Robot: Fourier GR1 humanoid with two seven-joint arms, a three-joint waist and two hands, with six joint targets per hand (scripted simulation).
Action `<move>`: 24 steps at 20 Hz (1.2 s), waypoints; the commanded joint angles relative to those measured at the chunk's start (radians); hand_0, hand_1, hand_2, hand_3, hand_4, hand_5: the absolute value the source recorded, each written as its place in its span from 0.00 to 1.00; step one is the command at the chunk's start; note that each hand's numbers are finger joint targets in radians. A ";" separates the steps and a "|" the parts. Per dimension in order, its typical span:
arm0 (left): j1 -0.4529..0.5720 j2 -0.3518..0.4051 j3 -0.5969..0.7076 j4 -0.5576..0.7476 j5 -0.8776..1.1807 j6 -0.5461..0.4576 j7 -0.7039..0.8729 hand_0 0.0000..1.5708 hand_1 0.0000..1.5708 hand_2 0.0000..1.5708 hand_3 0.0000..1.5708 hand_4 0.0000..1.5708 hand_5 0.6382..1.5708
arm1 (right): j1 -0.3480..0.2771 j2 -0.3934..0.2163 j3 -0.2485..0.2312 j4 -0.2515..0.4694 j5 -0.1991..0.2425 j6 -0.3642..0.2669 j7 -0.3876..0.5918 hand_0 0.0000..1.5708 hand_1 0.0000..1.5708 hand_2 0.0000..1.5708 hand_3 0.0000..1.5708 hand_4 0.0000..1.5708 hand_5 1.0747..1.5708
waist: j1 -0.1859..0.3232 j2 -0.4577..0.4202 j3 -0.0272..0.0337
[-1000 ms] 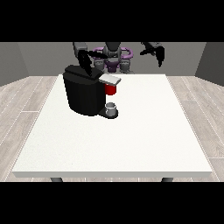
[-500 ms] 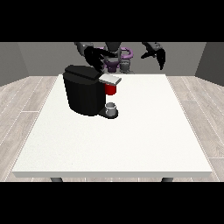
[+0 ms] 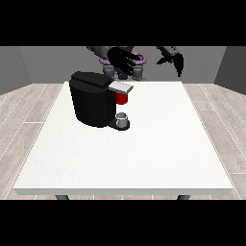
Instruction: Insert the coffee pod into the coffee machine and close the lid
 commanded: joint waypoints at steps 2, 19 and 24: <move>0.026 0.022 0.015 0.018 0.026 -0.031 -0.027 0.00 0.00 0.00 0.00 0.23 1.00 | -0.066 0.020 0.039 0.008 0.049 -0.010 0.040 0.00 0.00 0.00 0.00 0.05 1.00 | 0.015 -0.007 -0.0003; -0.057 0.004 -0.033 -0.061 0.016 -0.010 0.001 0.00 0.00 0.00 0.00 0.27 1.00 | -0.335 -0.031 -0.009 0.142 0.129 -0.055 0.028 0.00 0.00 0.00 0.00 0.00 1.00 | 0.124 0.120 0.0000; -0.074 0.003 -0.055 -0.076 0.011 -0.024 -0.021 0.00 0.00 0.00 0.00 0.23 1.00 | -0.455 -0.070 -0.035 0.185 0.138 -0.052 0.072 0.00 0.00 0.00 0.00 0.00 1.00 | 0.197 0.176 -0.0004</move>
